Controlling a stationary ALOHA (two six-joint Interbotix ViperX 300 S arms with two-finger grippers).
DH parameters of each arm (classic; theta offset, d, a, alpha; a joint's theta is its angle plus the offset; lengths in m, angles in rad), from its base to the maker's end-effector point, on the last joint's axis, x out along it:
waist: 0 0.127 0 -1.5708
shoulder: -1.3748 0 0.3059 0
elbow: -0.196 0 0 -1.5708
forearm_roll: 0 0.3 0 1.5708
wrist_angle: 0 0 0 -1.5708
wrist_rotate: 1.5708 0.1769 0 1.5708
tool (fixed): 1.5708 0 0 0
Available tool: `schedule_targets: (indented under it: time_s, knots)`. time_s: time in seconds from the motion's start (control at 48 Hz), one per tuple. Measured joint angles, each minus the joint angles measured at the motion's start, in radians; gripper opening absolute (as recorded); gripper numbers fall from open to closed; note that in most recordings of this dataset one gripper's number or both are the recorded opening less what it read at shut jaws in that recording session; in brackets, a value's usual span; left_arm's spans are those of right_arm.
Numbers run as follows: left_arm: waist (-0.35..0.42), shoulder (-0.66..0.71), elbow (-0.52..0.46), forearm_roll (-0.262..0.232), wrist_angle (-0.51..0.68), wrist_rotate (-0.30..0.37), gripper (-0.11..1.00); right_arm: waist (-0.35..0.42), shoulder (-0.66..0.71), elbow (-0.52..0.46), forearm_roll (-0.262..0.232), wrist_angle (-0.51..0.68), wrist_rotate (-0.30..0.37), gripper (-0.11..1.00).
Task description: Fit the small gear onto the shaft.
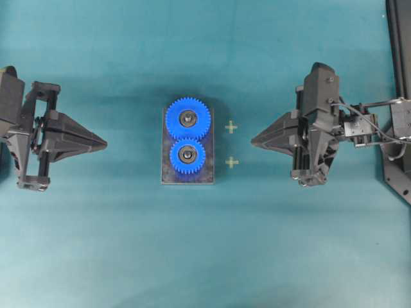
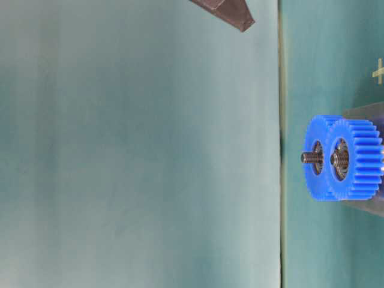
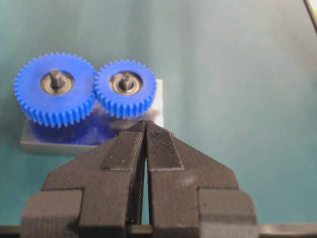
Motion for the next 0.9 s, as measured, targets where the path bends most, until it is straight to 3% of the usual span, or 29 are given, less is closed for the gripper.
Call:
schedule_targets:
  time_s: [0.896]
  knots:
    - [0.002,-0.009,0.011,0.002,0.000,0.002,0.00,0.000,-0.002,0.038,0.000,-0.071,0.002,-0.01]
